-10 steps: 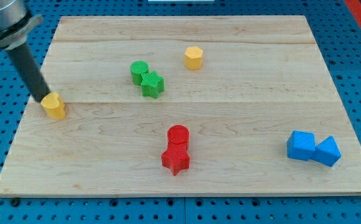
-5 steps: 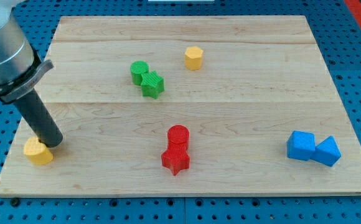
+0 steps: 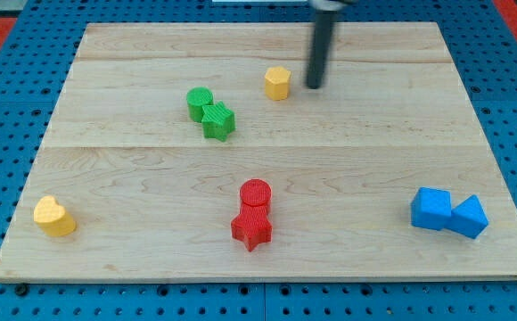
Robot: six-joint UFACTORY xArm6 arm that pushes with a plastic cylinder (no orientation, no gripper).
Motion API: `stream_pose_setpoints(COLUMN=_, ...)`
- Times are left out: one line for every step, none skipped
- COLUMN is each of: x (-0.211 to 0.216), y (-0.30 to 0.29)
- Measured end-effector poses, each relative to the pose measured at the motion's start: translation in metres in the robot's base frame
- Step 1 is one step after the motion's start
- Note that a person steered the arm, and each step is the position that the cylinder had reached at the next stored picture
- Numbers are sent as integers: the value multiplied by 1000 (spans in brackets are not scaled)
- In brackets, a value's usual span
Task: Move the hexagon into the heart
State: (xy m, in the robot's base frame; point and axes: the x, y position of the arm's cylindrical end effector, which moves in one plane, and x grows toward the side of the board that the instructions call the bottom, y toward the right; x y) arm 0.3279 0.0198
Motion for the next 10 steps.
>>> stream_pose_setpoints(x=-14, y=-87)
stream_pose_setpoints(x=-40, y=-139)
stream_pose_setpoints(x=-25, y=-207)
stream_pose_setpoints(x=-38, y=-225)
stream_pose_setpoints(x=-35, y=-252)
stream_pose_setpoints(x=29, y=-216)
stream_pose_setpoints(x=20, y=-222)
stream_pose_setpoints(x=47, y=-151)
stream_pose_setpoints(x=87, y=-191)
stream_pose_setpoints(x=71, y=-164)
